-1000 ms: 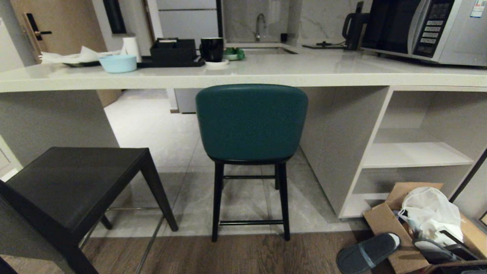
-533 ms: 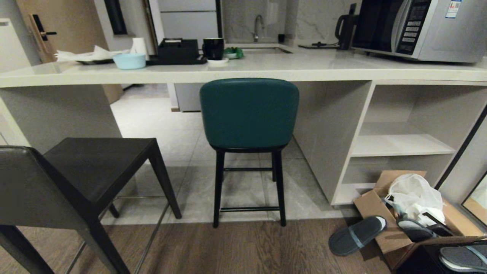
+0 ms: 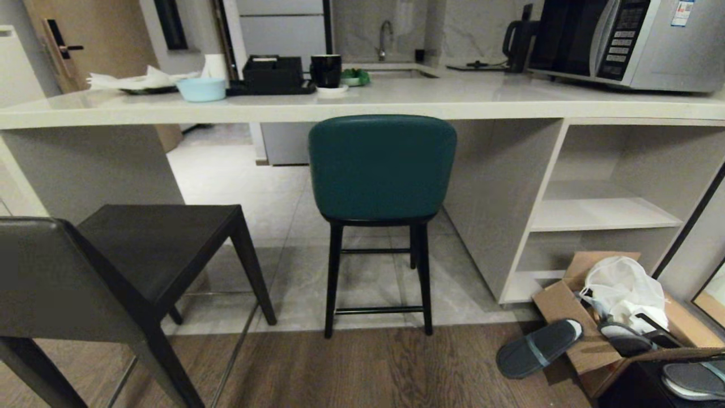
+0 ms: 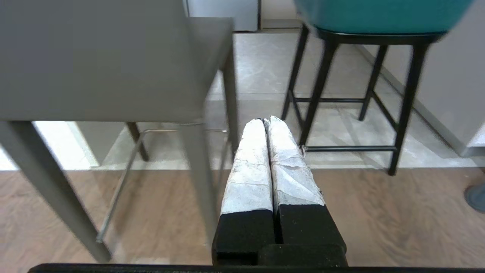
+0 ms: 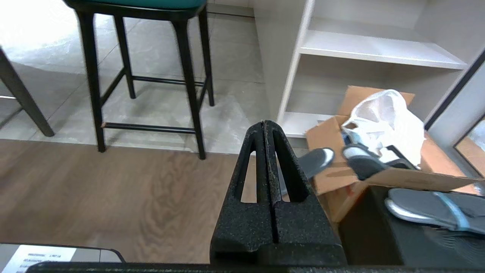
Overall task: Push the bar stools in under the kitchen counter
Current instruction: Push the gray chair back under the dining table
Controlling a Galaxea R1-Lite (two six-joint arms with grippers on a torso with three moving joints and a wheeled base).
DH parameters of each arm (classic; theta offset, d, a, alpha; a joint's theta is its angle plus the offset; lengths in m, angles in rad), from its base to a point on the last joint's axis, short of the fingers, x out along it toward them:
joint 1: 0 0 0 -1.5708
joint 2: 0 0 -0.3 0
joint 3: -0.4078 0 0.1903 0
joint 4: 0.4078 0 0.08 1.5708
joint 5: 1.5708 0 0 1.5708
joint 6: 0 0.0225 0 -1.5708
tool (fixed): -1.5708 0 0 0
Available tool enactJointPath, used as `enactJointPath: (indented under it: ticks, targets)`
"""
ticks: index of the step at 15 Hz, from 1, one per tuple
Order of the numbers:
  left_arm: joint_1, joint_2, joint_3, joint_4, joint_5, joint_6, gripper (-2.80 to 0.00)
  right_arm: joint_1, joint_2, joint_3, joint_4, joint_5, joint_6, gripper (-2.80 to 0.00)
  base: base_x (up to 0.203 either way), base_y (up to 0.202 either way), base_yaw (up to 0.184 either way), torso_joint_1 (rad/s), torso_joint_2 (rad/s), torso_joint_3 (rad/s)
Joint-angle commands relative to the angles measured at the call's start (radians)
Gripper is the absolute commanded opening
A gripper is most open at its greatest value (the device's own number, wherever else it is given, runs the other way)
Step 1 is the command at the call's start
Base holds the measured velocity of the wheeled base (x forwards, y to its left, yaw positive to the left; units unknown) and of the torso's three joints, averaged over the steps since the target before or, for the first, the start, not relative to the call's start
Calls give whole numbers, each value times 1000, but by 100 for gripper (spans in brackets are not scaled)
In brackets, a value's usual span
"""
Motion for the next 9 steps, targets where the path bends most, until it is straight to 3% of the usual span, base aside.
enactJointPath:
  ticks: [1, 9]
  targets:
    - [0, 0, 20, 0, -1, 0, -280, 0, 2, 0, 0, 1, -1, -280, 0, 199, 0, 1, 2, 1]
    - [0, 0, 20, 0, -2, 1, -280, 0, 2, 0, 0, 1, -1, -280, 0, 199, 0, 3, 0, 1]
